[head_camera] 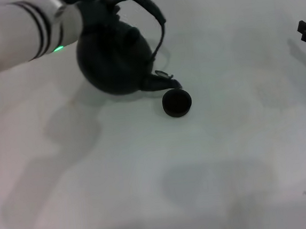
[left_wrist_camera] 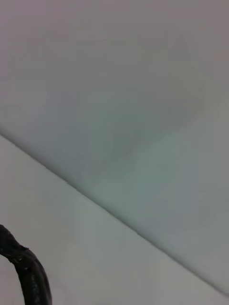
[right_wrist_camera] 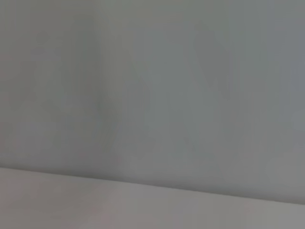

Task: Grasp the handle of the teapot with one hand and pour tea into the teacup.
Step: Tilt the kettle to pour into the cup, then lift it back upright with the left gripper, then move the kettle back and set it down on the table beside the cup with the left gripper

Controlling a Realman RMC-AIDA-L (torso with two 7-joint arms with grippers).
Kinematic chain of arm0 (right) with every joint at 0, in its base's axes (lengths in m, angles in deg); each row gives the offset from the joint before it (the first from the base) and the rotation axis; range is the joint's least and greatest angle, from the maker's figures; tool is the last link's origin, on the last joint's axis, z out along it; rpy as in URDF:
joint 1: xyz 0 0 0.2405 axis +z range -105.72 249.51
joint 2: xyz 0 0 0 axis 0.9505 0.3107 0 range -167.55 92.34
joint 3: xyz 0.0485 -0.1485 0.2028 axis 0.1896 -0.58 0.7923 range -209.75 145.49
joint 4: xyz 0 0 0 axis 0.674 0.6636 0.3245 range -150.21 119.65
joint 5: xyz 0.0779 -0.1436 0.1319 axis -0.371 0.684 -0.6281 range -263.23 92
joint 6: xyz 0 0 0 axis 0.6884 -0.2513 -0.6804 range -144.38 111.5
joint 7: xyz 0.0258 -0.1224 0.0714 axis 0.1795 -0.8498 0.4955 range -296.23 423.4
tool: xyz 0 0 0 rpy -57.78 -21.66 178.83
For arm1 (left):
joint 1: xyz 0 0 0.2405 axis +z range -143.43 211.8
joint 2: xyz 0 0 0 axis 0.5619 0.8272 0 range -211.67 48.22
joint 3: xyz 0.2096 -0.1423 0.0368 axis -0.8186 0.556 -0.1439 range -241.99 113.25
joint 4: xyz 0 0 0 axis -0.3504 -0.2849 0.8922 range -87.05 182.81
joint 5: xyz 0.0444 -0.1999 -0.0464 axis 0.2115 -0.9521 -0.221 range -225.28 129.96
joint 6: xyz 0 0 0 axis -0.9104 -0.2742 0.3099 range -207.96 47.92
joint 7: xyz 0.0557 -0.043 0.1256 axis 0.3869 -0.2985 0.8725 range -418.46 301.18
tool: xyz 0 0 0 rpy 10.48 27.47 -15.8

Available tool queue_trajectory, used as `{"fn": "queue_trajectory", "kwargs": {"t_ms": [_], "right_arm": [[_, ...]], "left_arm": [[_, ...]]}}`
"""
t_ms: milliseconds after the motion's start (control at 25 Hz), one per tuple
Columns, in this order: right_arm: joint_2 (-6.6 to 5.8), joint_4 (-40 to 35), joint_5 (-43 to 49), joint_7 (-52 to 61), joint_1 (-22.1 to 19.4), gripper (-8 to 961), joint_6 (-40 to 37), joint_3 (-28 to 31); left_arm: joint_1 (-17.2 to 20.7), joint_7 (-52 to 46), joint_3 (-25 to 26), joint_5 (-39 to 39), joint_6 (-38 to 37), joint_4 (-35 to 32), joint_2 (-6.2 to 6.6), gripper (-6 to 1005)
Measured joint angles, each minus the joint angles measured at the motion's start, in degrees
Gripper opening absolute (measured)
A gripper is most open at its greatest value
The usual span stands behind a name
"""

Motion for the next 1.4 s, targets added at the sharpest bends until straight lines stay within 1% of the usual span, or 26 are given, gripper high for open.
{"fn": "queue_trajectory", "kwargs": {"t_ms": [120, 240, 280, 400, 560, 800, 1000, 1160, 1280, 1400], "right_arm": [[0.00, -0.3, 0.2, 0.2, 0.3, 858, 0.0, -0.2], [0.00, -0.3, 0.4, 0.3, 0.6, 858, 0.2, -0.4], [0.00, -0.3, 0.4, 0.3, 0.7, 858, 0.3, -0.6], [-0.01, -0.4, 0.4, 0.7, 0.6, 858, 0.4, -1.3], [-0.22, -1.1, 0.5, 2.8, 0.3, 858, 0.8, -2.5], [-0.34, -2.1, 0.6, 4.2, -0.4, 858, 1.1, -3.7], [-0.44, -2.5, 0.6, 4.4, -0.1, 858, 1.1, -4.0], [-0.46, -2.6, 0.6, 4.4, 0.1, 858, 0.4, -4.1], [-0.46, -2.7, 0.6, 4.2, 0.6, 858, -0.2, -4.1], [-0.40, -2.7, 0.5, 4.1, 1.1, 858, -0.5, -4.2]], "left_arm": [[3.3, -1.2, 1.5, -0.3, 0.9, -2.2, 0.08, 105], [6.3, -1.4, 3.7, -3.3, 3.0, -3.3, 0.22, 105], [7.8, -0.8, 4.9, -5.5, 4.9, -3.3, 0.31, 105], [10.2, 1.5, 6.8, -9.4, 8.9, -2.6, 0.34, 105], [13.3, 5.8, 8.2, -15.6, 17.0, -0.5, 0.40, 105], [14.2, 10.6, 9.8, -23.8, 26.1, 5.6, 0.56, 105], [14.3, 12.0, 9.9, -28.3, 31.6, 9.5, 0.59, 105], [14.3, 12.0, 12.0, -31.0, 33.2, 10.7, 0.69, 105], [14.3, 12.0, 14.1, -33.3, 33.0, 10.9, 0.71, 105], [14.3, 12.1, 15.4, -33.9, 32.9, 11.2, 0.82, 105]]}}
